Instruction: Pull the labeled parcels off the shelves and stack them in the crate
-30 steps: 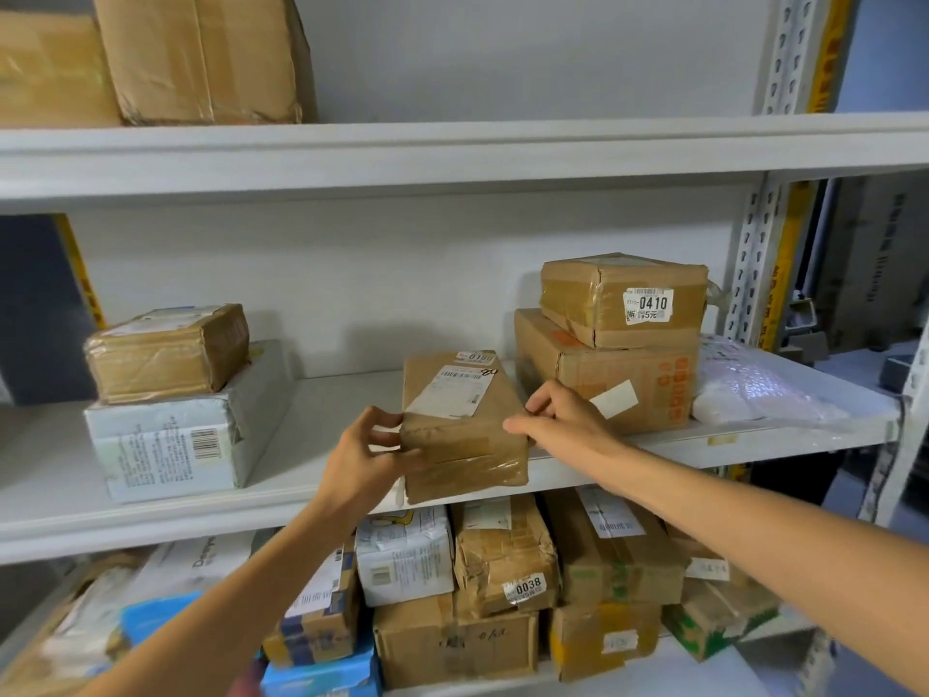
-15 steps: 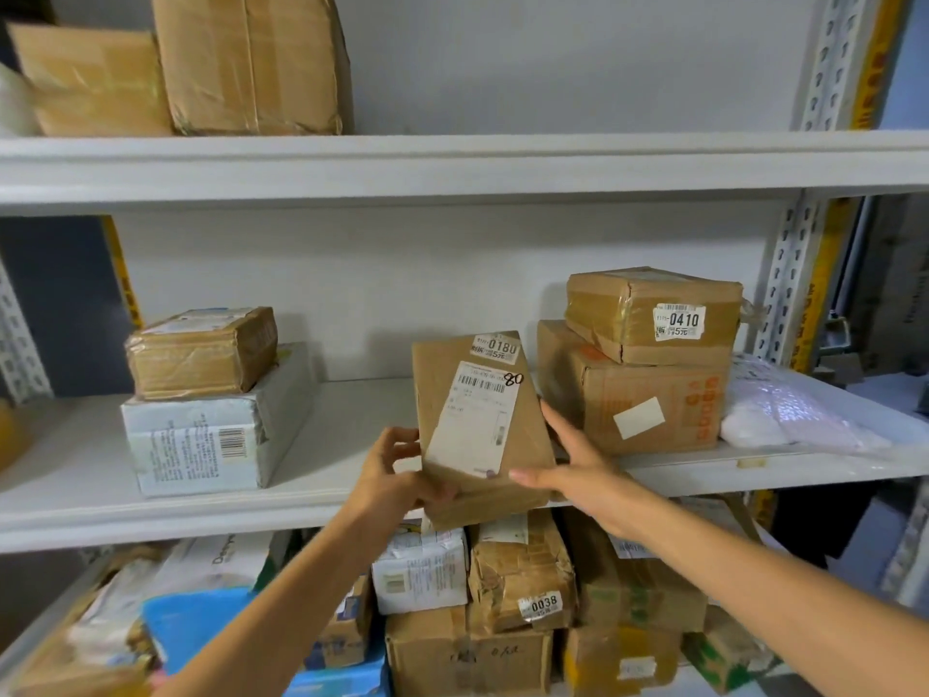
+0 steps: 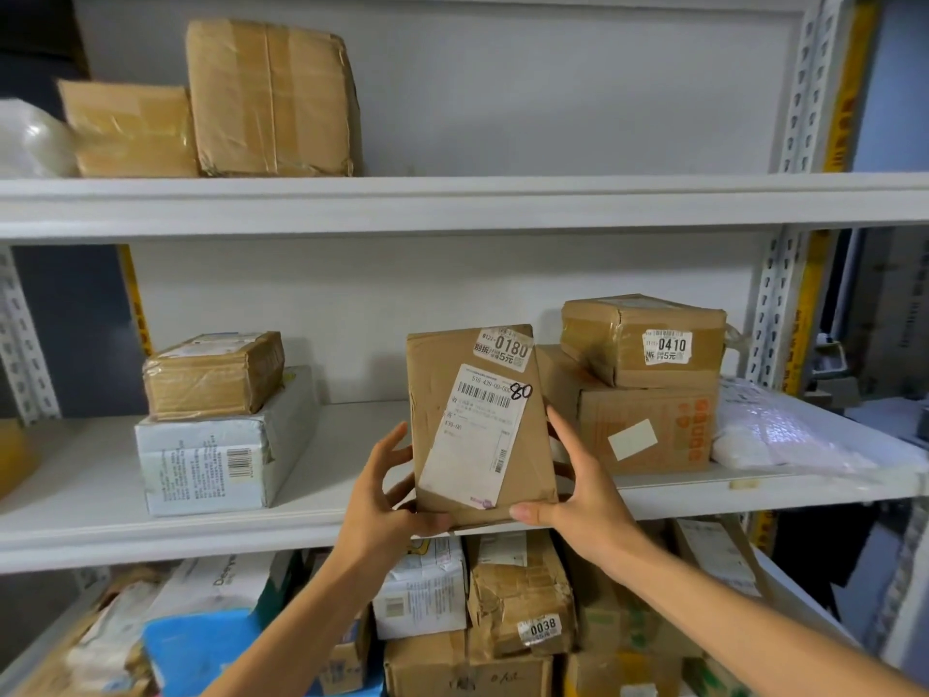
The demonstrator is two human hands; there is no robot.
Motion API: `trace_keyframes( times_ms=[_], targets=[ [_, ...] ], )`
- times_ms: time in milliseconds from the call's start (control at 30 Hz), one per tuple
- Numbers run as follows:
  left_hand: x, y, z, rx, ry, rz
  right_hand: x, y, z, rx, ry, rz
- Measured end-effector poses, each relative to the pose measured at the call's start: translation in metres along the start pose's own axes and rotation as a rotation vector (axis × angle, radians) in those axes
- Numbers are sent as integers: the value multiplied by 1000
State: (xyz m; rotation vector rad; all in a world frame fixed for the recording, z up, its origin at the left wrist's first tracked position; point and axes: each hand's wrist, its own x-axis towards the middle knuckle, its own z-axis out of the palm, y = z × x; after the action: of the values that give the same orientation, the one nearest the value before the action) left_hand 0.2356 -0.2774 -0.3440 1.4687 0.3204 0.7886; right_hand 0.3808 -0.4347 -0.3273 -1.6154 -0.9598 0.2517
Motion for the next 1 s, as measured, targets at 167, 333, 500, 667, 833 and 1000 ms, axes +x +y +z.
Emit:
trace_keyframes(
  times_ms=[167, 333, 500, 667, 833, 1000],
  targets=[
    [-3, 3, -8, -45, -48, -50, -7, -8, 1, -28, 15, -36],
    [-5, 12, -9, -45, -50, -21, -8, -10, 3, -7, -16, -44],
    [-7, 7, -11, -72, -64, -54, -7, -7, 3, -6, -63, -33],
    [-10, 7, -12, -71, -60, -57, -5, -8, 4, -31, -53, -62],
    [-11, 9, -14, -104, -60, -51, -9, -13, 4, -32, -13, -75],
    [-17, 16, -14, -125, -84, 2, -10, -8, 6, 17, 19, -10]
  ],
)
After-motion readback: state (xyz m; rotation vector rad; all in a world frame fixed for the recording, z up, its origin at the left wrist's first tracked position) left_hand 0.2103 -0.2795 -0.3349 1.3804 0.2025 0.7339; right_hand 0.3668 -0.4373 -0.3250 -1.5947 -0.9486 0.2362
